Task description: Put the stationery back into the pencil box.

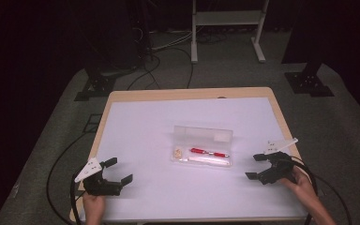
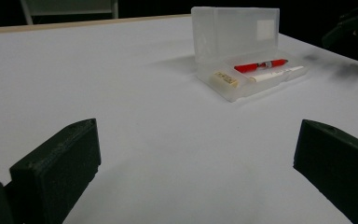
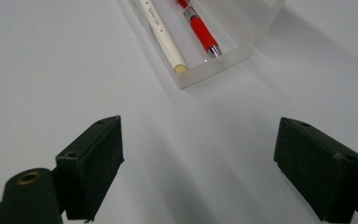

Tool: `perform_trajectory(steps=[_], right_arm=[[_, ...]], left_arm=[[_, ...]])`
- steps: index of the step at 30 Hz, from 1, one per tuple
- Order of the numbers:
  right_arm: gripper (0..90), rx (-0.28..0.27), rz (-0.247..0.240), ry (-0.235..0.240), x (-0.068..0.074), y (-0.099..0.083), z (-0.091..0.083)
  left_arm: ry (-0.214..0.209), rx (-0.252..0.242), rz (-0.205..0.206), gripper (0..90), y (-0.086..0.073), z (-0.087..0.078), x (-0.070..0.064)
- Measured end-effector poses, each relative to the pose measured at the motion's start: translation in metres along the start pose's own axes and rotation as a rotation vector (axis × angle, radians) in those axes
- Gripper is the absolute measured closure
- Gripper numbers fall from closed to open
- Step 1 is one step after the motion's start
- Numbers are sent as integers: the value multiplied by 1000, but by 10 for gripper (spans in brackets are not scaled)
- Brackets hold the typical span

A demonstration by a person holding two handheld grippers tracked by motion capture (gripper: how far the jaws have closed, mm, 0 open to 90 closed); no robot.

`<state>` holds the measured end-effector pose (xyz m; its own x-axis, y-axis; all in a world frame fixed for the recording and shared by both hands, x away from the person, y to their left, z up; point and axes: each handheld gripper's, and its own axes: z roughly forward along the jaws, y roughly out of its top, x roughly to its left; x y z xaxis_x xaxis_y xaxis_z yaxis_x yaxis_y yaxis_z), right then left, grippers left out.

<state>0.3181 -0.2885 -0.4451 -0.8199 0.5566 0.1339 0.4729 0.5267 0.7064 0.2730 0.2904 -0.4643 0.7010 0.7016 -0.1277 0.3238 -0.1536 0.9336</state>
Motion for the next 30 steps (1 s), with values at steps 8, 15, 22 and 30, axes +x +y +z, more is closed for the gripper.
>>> perform_trajectory(steps=[8, 15, 22, 30], right_arm=[[148, -7, 13, -12, 1, -8, -3], [148, -16, 20, -14, 2, -15, -6], [148, -7, 21, -29, 4, -21, -7], [148, -15, 28, -33, 13, -32, -9]], left_arm=[[0, -2, 2, 0, 0, 0, 0], [-1, -2, 0, 0, 0, 0, 0], [0, -4, -3, 0, 0, 0, 0], [2, -3, -5, 0, 0, 0, 0]])
